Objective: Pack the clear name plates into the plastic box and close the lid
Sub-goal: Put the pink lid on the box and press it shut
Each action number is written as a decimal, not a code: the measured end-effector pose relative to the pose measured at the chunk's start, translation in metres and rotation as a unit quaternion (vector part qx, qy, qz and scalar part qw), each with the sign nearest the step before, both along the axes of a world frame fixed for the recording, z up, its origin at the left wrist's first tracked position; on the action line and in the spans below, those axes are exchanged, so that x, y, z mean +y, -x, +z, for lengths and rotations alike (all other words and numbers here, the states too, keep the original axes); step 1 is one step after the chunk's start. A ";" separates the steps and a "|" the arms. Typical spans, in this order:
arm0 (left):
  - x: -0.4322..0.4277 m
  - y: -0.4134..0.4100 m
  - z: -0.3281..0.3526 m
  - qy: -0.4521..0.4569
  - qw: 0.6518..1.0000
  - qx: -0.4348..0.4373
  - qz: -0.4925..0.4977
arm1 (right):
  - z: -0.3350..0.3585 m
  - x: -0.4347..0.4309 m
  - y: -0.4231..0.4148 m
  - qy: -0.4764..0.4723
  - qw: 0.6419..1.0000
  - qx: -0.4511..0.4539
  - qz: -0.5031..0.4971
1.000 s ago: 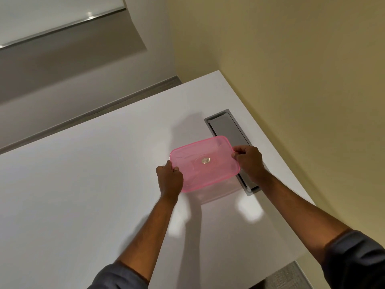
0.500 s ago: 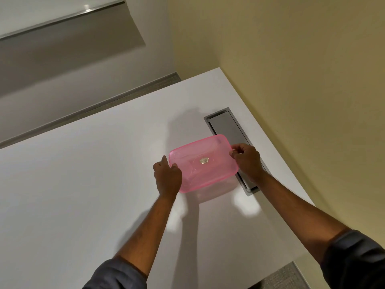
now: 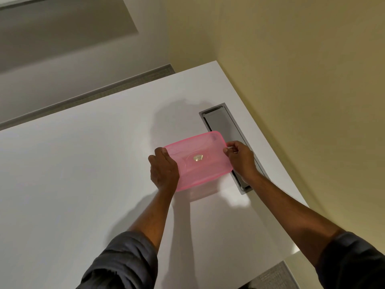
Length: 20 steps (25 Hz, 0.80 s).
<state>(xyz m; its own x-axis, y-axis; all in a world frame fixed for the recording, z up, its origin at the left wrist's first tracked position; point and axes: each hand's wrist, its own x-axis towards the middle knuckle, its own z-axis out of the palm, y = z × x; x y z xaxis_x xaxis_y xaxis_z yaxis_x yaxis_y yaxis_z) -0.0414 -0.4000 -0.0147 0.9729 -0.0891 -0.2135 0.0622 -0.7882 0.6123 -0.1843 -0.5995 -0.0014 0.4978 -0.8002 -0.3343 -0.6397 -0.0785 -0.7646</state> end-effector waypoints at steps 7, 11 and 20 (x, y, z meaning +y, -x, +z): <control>-0.003 -0.002 -0.010 0.023 0.999 0.014 0.028 | -0.011 0.001 -0.007 -0.006 0.999 0.046 0.000; -0.002 -0.001 -0.014 0.010 0.999 0.007 0.052 | -0.016 0.015 -0.004 0.019 0.995 0.097 0.008; 0.008 0.021 -0.017 0.009 0.983 0.089 0.159 | -0.019 0.044 0.003 0.146 0.967 0.208 -0.007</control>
<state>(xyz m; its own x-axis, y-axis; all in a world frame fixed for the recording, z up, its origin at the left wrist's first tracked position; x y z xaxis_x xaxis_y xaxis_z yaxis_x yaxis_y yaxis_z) -0.0626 -0.3917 -0.0316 0.8998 0.2074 -0.3838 0.4103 -0.7012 0.5830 -0.1871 -0.5552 -0.0202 0.3576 -0.8966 -0.2613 -0.8897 -0.2420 -0.3871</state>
